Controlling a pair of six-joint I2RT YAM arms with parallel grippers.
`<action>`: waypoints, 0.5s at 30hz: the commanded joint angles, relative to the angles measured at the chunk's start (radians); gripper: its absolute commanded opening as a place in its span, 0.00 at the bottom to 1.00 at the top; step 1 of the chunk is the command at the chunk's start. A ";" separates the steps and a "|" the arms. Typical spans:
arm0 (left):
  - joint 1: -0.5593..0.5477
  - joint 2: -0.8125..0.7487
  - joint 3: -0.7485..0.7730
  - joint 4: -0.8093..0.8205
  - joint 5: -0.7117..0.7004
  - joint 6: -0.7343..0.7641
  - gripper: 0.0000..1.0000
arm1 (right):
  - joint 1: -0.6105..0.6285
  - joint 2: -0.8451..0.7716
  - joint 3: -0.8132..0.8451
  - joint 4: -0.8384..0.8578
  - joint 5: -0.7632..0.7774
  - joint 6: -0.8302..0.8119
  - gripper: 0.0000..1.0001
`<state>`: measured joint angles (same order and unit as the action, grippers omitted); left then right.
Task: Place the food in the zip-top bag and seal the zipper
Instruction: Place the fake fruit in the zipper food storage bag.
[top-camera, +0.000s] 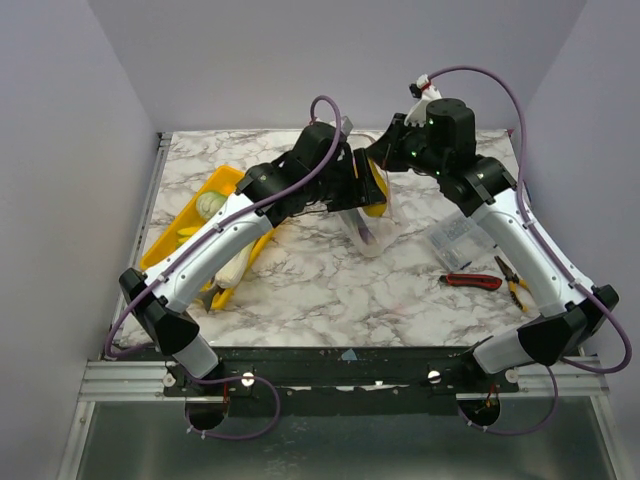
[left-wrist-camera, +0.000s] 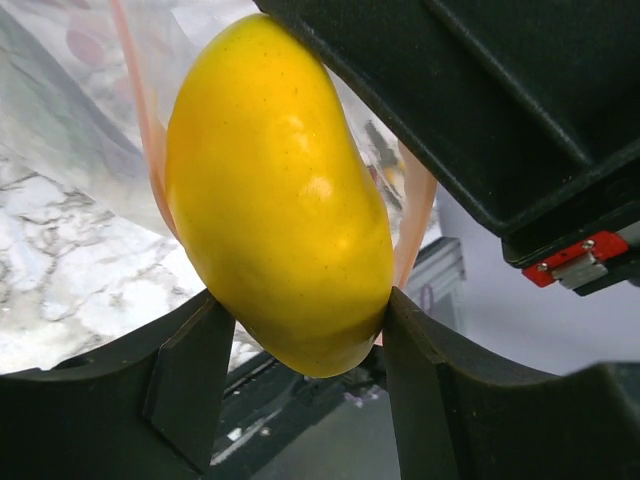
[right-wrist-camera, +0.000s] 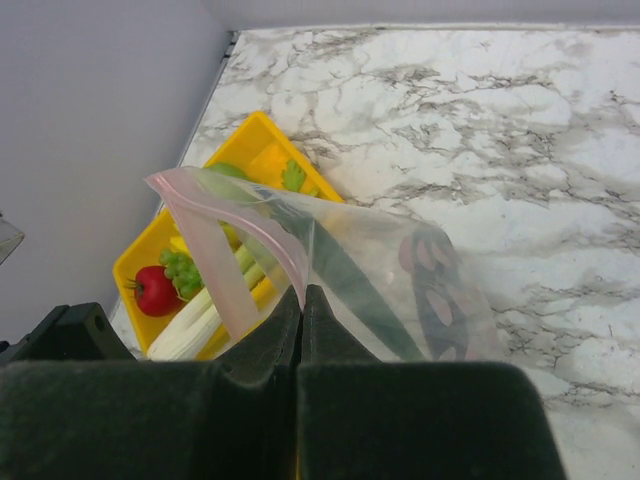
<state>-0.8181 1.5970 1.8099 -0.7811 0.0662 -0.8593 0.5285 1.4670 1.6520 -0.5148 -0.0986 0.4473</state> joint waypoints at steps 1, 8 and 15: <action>0.028 0.022 0.052 0.057 0.100 -0.067 0.40 | 0.005 -0.001 0.044 0.005 -0.053 0.013 0.01; 0.039 0.036 0.097 0.030 0.051 0.045 0.61 | 0.005 -0.005 0.031 0.010 -0.062 0.016 0.01; 0.046 0.028 0.081 0.003 0.026 0.089 0.88 | 0.006 -0.014 0.022 0.015 -0.057 0.018 0.01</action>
<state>-0.7818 1.6371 1.8870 -0.7937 0.1192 -0.8150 0.5289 1.4670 1.6672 -0.5110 -0.1246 0.4557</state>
